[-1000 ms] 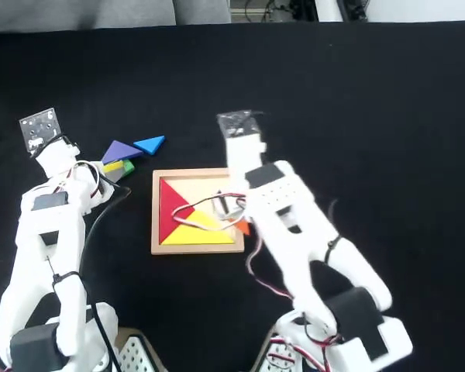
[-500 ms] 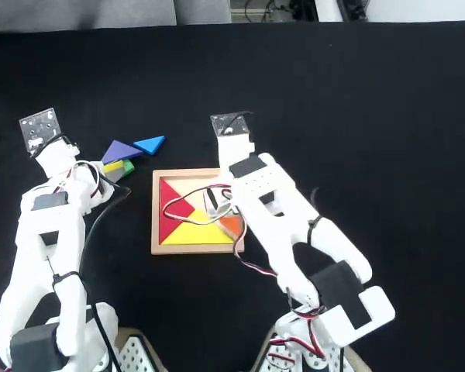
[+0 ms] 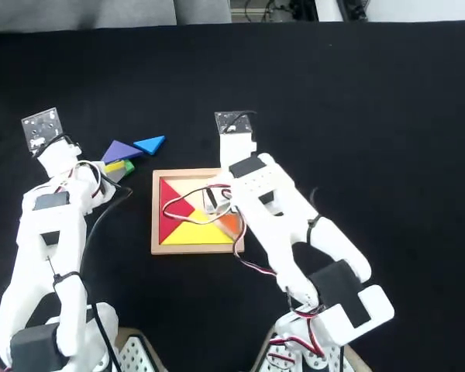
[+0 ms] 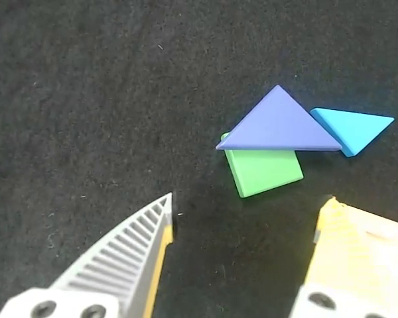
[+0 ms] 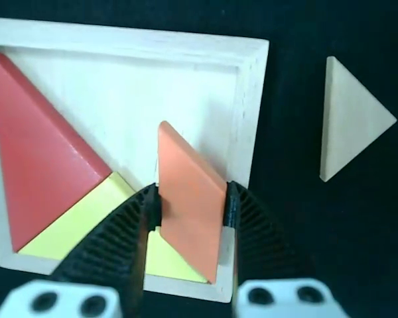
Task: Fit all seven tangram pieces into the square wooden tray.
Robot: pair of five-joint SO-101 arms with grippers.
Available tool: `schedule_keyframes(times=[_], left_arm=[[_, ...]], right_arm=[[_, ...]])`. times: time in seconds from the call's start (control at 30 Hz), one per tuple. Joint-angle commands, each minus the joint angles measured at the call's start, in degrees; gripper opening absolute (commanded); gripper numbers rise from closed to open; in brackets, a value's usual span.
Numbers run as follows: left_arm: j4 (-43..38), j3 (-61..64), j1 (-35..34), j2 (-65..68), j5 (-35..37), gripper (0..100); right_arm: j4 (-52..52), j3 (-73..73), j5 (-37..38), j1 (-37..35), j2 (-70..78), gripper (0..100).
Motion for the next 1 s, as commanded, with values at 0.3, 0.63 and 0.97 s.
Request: schedule_keyframes(times=[0.3,0.63,0.97], left_arm=[[-0.1,-0.5,0.7,-1.2,0.0,34],[-0.1,-0.5,0.7,-1.3,0.0,34],[-0.1,-0.5,0.3,-1.3,0.1,34]], right_arm=[[-0.5,-1.2,-0.5,-1.5,-0.5,7.9],[-0.5,-0.8,-0.5,-1.5,-0.3,7.9],[-0.5,0.1,-0.1,-1.7,-0.3,19.7]])
